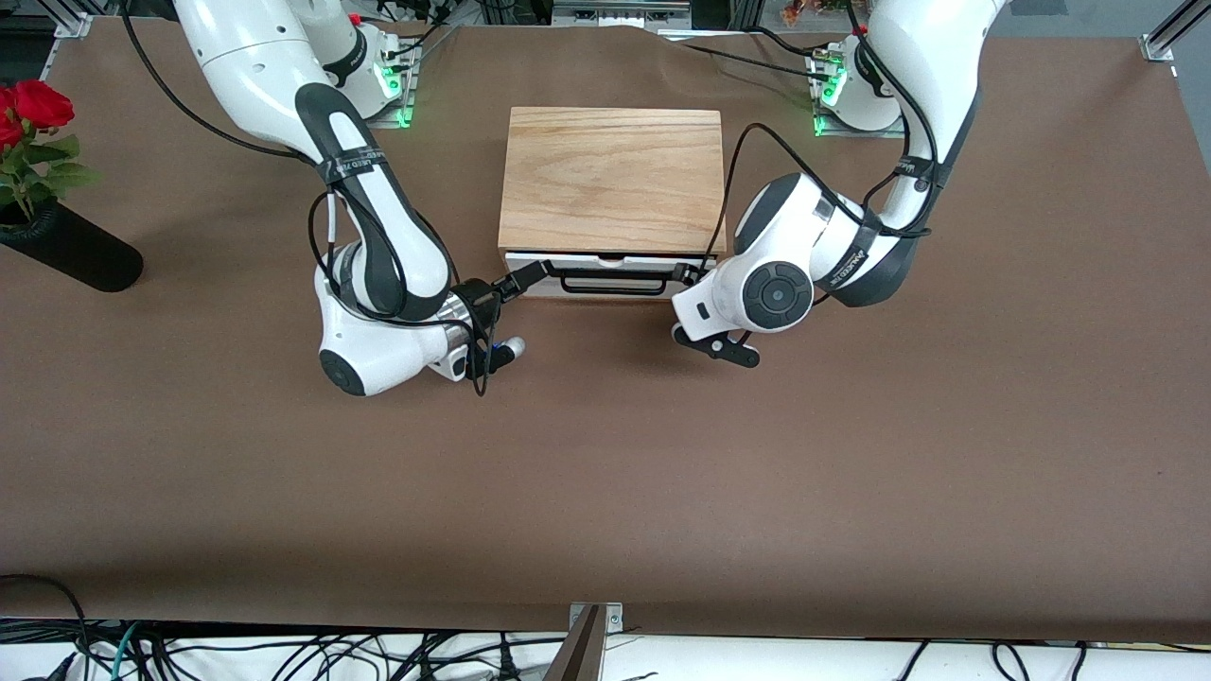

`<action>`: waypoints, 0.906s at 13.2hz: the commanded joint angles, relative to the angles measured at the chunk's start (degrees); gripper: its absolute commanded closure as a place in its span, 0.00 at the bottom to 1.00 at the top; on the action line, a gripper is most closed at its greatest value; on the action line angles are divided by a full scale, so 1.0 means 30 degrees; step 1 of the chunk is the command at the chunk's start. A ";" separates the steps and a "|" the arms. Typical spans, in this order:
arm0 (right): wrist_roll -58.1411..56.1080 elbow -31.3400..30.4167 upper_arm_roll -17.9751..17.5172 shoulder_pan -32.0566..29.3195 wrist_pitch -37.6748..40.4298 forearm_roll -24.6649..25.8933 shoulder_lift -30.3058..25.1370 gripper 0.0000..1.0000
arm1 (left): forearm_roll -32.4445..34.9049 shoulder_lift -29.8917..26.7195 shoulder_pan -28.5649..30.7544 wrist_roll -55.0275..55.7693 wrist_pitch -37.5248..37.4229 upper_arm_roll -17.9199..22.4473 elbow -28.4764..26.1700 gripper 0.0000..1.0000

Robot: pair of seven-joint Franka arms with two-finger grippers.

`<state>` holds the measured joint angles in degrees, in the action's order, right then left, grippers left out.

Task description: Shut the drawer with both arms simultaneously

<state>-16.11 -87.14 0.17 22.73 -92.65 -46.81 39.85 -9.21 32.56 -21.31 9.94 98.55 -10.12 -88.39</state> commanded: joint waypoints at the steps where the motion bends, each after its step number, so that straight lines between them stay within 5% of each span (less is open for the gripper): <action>1: -0.0022 -0.1448 -0.0086 0.0070 0.0180 0.0134 -0.0801 0.00 | -0.0387 -0.0161 -0.0105 0.0115 -0.0768 0.0120 -0.0040 0.00; 7: -0.0022 -0.1538 -0.0057 0.0100 0.0561 0.0164 -0.0772 0.00 | -0.0387 -0.0132 -0.0134 0.0086 -0.1238 0.0120 0.0018 0.00; 12: -0.0315 0.0422 0.0207 -0.1448 0.0415 0.1101 -0.0568 0.00 | -0.0357 -0.0074 0.0099 0.0056 -0.0946 0.0178 0.0573 0.00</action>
<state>-16.30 -87.35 0.87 21.55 -92.49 -44.64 39.18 -9.21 32.58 -21.26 9.94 96.04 -10.07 -88.06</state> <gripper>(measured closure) 0.000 0.000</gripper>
